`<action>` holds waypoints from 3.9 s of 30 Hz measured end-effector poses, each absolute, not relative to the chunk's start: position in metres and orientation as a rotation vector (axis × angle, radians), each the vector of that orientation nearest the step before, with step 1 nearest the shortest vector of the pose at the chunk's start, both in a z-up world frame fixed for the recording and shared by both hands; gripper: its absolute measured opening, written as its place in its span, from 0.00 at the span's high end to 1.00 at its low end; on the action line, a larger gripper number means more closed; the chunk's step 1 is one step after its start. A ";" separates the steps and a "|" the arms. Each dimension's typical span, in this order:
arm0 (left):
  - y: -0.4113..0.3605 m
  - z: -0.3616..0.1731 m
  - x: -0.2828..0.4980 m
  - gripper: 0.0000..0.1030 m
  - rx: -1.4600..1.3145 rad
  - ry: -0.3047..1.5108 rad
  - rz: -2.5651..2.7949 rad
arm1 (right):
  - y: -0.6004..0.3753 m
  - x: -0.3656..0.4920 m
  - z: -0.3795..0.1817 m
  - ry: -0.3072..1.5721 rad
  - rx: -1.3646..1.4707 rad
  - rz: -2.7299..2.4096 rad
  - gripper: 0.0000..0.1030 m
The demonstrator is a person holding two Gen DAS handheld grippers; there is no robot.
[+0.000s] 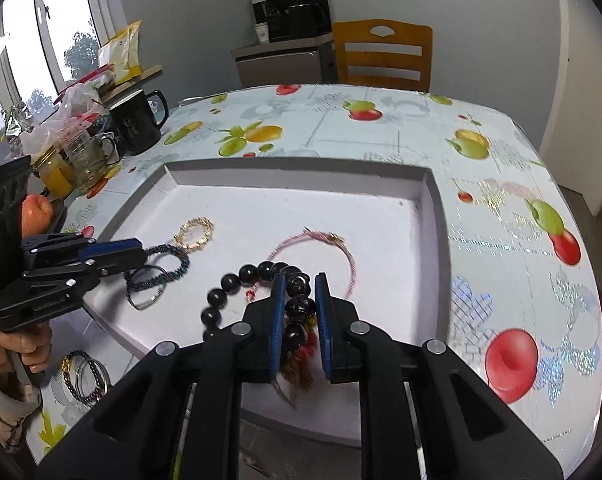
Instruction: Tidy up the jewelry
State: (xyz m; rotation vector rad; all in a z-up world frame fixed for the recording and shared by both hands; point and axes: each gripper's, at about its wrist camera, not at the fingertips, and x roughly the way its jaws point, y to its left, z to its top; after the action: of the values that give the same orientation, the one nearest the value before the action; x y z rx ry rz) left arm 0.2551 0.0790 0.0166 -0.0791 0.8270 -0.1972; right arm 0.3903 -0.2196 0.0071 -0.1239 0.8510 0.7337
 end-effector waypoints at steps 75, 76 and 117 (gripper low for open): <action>0.022 0.004 0.146 0.33 0.202 0.838 -0.285 | -0.225 0.295 -0.019 0.864 -0.342 0.898 0.91; 0.021 0.003 0.147 0.35 0.205 0.842 -0.289 | -0.225 0.295 -0.019 0.863 -0.343 0.896 0.91; 0.046 0.000 0.155 0.49 0.097 0.888 -0.319 | -0.226 0.298 -0.017 0.866 -0.296 0.904 0.92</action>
State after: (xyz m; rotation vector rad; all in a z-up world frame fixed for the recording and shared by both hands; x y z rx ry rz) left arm 0.1548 0.0455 -0.0002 0.0972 0.8885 -0.3194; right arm 0.2983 -0.2264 -0.0167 -0.2962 0.8660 0.9039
